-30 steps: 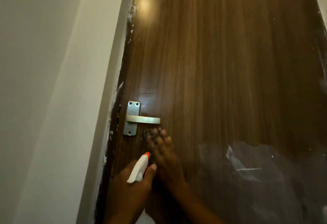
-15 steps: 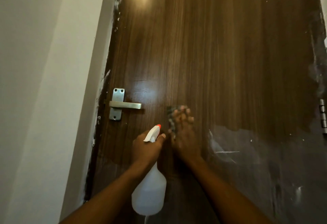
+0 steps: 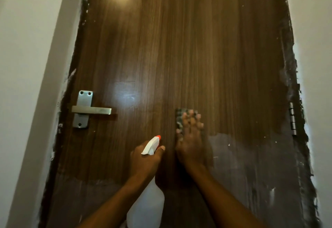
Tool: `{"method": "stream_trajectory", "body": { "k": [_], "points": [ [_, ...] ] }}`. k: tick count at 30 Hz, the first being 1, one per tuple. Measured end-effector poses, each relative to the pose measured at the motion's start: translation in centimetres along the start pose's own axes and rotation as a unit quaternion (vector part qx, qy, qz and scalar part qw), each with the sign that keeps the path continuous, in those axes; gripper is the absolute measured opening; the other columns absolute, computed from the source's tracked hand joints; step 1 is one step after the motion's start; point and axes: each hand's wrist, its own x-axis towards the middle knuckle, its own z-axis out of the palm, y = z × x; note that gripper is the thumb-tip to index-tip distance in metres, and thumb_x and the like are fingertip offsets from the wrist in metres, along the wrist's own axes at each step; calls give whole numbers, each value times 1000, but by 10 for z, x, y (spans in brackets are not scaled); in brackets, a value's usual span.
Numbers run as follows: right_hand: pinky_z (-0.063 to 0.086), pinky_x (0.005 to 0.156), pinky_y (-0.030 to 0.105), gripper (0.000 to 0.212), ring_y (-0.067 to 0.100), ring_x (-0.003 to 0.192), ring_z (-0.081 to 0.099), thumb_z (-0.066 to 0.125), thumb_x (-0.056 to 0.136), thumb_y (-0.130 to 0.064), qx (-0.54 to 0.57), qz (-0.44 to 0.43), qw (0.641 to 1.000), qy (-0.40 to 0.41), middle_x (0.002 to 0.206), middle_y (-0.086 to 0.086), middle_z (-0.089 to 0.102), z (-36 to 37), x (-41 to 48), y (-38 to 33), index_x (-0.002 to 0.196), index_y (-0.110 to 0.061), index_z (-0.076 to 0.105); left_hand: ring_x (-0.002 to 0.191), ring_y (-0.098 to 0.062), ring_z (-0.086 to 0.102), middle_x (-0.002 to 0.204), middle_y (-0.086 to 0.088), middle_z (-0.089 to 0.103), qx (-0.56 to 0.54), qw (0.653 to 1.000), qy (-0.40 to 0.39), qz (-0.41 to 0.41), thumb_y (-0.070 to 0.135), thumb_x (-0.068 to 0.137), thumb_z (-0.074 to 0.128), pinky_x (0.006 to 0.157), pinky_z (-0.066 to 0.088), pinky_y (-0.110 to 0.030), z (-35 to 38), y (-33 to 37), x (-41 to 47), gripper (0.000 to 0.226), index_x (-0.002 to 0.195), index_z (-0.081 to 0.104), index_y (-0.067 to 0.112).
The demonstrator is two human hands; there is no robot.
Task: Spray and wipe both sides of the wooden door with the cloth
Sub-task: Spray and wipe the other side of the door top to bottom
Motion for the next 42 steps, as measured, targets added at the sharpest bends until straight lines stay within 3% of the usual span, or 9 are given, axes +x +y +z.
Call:
{"method": "stream_trajectory", "body": {
  "k": [5, 13, 18, 20, 23, 28, 32, 36, 42],
  "points": [
    [27, 119, 49, 63, 30, 152, 23, 43, 98, -23, -34, -206, 976, -58, 164, 8, 25, 6, -58, 32, 158, -19, 21, 84, -14, 65, 91, 1, 65, -34, 999, -32, 27, 20, 84, 68, 74, 55, -30, 18, 5, 2, 29, 112, 62, 15],
    [12, 125, 50, 71, 18, 154, -9, 19, 99, -51, -24, 182, 983, 14, 167, 0, -8, -36, -10, 74, 158, -19, -4, 84, -21, 67, 94, -8, 70, -30, 997, -68, 10, 28, 81, 71, 77, 58, -39, 46, -3, 2, 38, 113, 62, 10],
    [10, 124, 44, 55, 28, 152, 16, 30, 106, -41, -100, -63, 993, 17, 163, 11, 26, -10, -21, 51, 155, -15, 30, 85, -19, 67, 95, -6, 72, -56, 995, -81, 4, 24, 80, 72, 80, 56, -36, 64, -4, 7, 34, 112, 65, 12],
    [12, 123, 43, 54, 28, 152, 20, 27, 107, -41, -95, -102, 990, 5, 165, 6, 24, -10, -55, 74, 157, -21, 26, 83, -19, 68, 92, -5, 72, -56, 993, -100, 9, 24, 81, 71, 77, 56, -34, 68, -3, 7, 27, 105, 67, 13],
    [13, 122, 46, 62, 21, 154, 11, 33, 103, -34, -67, 10, 998, 6, 168, -6, 6, -30, -83, 113, 160, -32, 10, 67, -15, 67, 75, -2, 71, -44, 991, -117, 43, 27, 81, 71, 64, 57, -33, 74, -3, 6, 18, 90, 70, 11],
    [16, 122, 56, 59, 20, 154, 1, 25, 101, -43, -22, 247, 966, 76, 168, -2, 8, -53, -15, 143, 156, -27, 14, 77, -18, 68, 86, -6, 70, -68, 987, -137, 38, 31, 80, 71, 66, 57, -30, 98, 1, 7, 33, 104, 66, 10],
    [8, 126, 46, 57, 20, 155, 1, 29, 102, -40, -35, 107, 993, 43, 167, 3, 14, -44, 3, 128, 157, -23, 29, 84, -26, 69, 91, -7, 73, -76, 987, -130, 48, 32, 78, 72, 78, 58, -42, 133, 13, 8, 36, 110, 68, 15],
    [15, 124, 48, 58, 26, 154, 12, 44, 102, -29, -62, -90, 994, -12, 166, 4, 21, -50, -61, 171, 156, -28, 26, 91, -16, 63, 101, 3, 64, -97, 985, -124, 64, 23, 83, 69, 81, 54, -32, 166, 26, 1, 41, 121, 61, 13],
    [24, 119, 58, 53, 25, 154, 12, 33, 102, -36, -51, 108, 992, 52, 166, 2, 19, -88, -39, 259, 154, -28, 32, 78, -24, 66, 91, -12, 67, -68, 990, -117, 48, 31, 83, 67, 65, 54, -31, 203, 23, -5, 39, 111, 61, 5]
  ]
}}
